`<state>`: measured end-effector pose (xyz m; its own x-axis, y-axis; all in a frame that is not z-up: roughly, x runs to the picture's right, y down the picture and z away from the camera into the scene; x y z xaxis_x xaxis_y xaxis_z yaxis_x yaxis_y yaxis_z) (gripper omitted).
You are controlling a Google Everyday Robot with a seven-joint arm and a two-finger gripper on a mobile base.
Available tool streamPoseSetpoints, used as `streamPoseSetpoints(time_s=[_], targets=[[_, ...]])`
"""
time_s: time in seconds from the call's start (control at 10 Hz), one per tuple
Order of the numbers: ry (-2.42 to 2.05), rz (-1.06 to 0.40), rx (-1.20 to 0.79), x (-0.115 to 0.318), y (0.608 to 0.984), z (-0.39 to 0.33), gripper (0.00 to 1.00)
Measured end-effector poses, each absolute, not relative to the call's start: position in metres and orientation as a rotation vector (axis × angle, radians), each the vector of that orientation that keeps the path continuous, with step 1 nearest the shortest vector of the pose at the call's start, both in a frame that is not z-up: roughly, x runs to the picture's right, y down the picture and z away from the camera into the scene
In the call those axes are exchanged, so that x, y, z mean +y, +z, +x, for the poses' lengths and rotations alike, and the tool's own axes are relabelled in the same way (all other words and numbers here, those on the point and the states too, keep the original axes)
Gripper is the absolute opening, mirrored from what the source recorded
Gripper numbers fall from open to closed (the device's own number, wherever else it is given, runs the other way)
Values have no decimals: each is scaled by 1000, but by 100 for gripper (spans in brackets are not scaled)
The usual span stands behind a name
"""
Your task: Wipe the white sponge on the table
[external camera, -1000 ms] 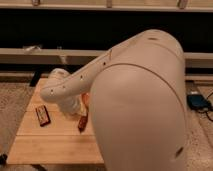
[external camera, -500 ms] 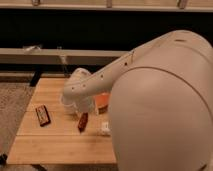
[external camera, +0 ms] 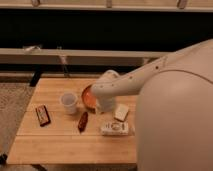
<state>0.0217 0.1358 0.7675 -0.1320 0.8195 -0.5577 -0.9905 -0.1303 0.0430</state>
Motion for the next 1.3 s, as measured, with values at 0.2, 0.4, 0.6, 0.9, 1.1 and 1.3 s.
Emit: streamPoseSetpoints(time_s=[0.2,0.4,0.6,0.9,1.1,1.3], targets=[[1720,-483,497,138,786,79,65],[1779,-493,531,139,819,132,65],[1786,-501,554,143,844,155,65],[1773,-509,550,131,857,144,65],[1754,-504,514,108,861,113,65],[1731,-507,516,100,867,100,65]])
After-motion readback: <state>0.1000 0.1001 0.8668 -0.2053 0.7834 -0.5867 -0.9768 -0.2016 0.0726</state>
